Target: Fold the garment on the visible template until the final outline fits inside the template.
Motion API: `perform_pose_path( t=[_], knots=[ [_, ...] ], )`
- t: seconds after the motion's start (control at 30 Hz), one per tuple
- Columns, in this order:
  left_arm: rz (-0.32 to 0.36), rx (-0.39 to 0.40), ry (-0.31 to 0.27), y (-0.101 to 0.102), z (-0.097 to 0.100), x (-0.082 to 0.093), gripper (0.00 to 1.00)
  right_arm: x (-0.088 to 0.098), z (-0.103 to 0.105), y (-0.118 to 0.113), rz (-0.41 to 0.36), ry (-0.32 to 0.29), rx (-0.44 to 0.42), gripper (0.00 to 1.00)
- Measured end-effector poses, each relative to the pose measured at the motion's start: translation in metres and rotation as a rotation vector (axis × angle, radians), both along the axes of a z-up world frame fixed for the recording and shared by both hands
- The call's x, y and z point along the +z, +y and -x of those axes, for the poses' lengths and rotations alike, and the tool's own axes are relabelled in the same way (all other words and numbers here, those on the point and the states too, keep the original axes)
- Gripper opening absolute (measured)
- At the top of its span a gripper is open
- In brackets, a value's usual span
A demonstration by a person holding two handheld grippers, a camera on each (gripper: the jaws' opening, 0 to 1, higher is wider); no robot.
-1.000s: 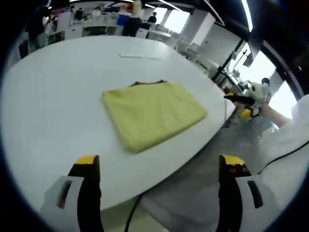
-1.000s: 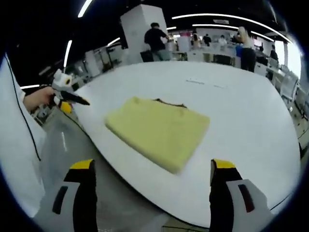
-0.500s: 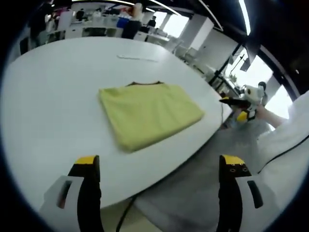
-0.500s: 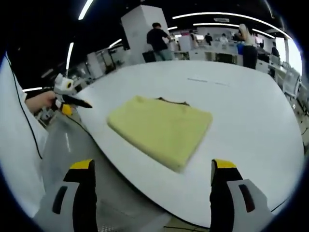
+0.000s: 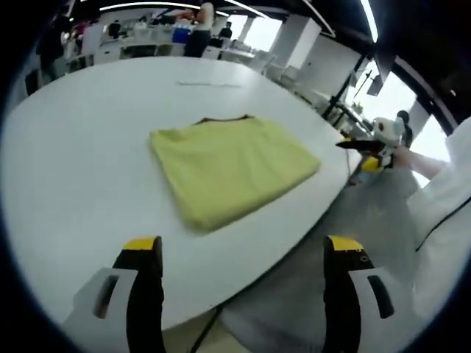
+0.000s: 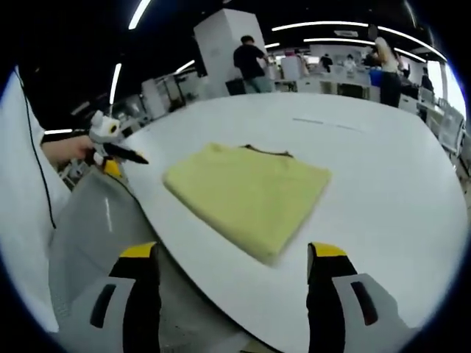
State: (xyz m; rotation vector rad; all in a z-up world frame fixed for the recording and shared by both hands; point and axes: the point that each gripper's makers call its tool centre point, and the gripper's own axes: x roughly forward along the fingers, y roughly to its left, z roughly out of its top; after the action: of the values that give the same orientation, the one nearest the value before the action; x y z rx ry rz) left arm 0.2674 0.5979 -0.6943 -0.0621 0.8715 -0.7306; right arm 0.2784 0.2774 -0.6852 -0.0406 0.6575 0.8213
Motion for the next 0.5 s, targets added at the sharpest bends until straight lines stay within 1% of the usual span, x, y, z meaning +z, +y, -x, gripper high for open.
perform_pose_path(
  t=[0.07, 0.13, 0.2, 0.3, 0.37, 0.4, 0.43, 0.5],
  knots=[
    [-0.009, -0.004, -0.004, 0.0, -0.001, -0.004, 0.84, -0.004, -0.002, -0.001, -0.004, -0.003, 0.006, 0.78],
    [-0.012, -0.005, -0.007, 0.001, -0.003, -0.008, 0.79, -0.007, -0.004, -0.001, -0.023, -0.015, 0.012, 0.73],
    [0.003, 0.003, -0.021, 0.0, -0.007, -0.009, 0.73, -0.012, -0.004, -0.001, -0.028, -0.004, 0.014, 0.71],
    [0.028, 0.018, -0.023, -0.001, -0.013, -0.011, 0.68, -0.017, -0.007, -0.001, -0.025, 0.003, 0.017, 0.7],
    [0.029, 0.02, -0.026, -0.001, -0.015, -0.013, 0.66, -0.019, -0.009, -0.001, -0.035, 0.007, 0.013, 0.7],
    [0.024, 0.024, -0.018, 0.0, -0.018, -0.017, 0.66, -0.02, -0.01, -0.002, -0.036, 0.007, 0.012, 0.69],
    [0.023, 0.032, -0.006, 0.001, -0.018, -0.02, 0.66, -0.021, -0.01, -0.002, -0.034, 0.011, 0.011, 0.68],
    [0.018, 0.029, -0.007, 0.0, -0.021, -0.023, 0.66, -0.025, -0.012, -0.003, -0.022, 0.015, 0.013, 0.67]
  ],
)
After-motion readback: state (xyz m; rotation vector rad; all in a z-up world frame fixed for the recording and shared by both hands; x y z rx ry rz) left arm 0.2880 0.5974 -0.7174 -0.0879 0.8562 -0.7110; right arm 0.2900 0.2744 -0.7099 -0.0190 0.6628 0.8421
